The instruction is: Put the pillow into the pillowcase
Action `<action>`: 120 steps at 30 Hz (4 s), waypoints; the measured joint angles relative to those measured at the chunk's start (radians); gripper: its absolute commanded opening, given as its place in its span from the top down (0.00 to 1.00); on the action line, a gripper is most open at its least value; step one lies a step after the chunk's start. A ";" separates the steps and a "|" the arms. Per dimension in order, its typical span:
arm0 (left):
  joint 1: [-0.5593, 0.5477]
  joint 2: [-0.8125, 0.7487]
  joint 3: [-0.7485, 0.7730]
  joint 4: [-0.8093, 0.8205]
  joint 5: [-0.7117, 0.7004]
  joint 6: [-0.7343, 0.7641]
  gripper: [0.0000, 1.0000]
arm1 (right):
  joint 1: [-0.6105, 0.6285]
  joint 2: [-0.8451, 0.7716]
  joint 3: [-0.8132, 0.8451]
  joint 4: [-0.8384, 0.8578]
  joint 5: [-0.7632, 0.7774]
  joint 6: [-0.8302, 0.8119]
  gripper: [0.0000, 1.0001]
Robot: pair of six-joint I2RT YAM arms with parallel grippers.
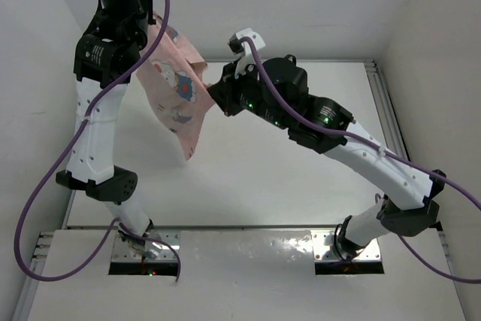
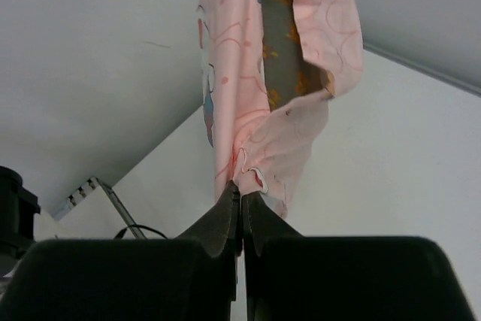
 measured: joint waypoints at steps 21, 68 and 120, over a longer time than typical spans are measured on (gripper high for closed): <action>-0.009 -0.149 -0.102 -0.388 0.740 0.170 1.00 | -0.057 -0.511 -0.327 0.032 0.350 -0.072 1.00; 0.211 0.900 -0.167 0.267 0.499 -0.157 0.00 | -1.010 0.991 0.219 0.084 -0.179 0.316 0.01; 0.113 0.743 -0.435 0.296 0.595 0.058 0.28 | -0.768 1.116 0.369 0.393 0.117 0.215 1.00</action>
